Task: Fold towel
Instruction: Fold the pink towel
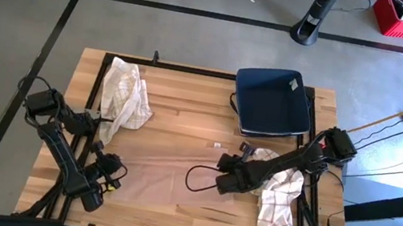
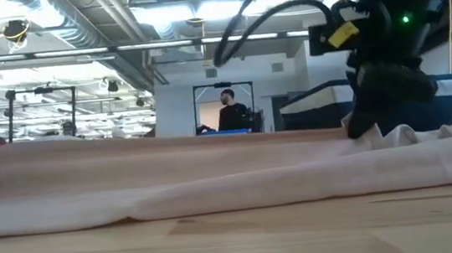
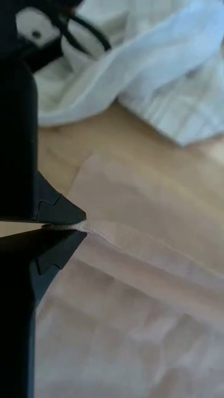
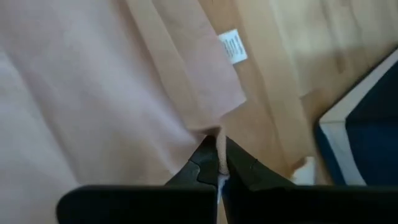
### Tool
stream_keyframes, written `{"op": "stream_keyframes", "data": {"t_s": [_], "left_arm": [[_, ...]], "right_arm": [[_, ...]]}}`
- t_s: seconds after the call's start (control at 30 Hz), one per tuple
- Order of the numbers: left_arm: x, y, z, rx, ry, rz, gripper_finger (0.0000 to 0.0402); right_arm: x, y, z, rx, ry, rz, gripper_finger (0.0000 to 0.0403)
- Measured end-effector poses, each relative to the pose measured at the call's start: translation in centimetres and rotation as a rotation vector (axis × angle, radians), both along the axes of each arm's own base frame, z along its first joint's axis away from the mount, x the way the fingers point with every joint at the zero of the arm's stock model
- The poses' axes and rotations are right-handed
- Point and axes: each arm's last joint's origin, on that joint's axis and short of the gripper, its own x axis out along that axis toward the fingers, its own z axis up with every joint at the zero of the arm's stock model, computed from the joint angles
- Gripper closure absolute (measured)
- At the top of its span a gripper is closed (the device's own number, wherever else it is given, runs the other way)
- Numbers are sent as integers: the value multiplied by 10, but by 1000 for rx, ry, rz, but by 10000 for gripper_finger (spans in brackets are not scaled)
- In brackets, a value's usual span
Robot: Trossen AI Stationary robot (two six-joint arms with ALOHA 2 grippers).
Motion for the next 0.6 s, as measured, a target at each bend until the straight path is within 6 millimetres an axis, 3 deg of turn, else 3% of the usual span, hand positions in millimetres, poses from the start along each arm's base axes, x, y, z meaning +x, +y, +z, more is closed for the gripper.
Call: {"op": "stream_keyframes", "data": {"t_s": [0.43, 0.6], "left_arm": [[-3, 8, 0, 48, -4, 55, 397], [0, 10, -1, 23, 54, 85, 356]], "right_arm": [[10, -19, 2, -71, -70, -67, 397], [13, -27, 1, -44, -58, -93, 358]]}}
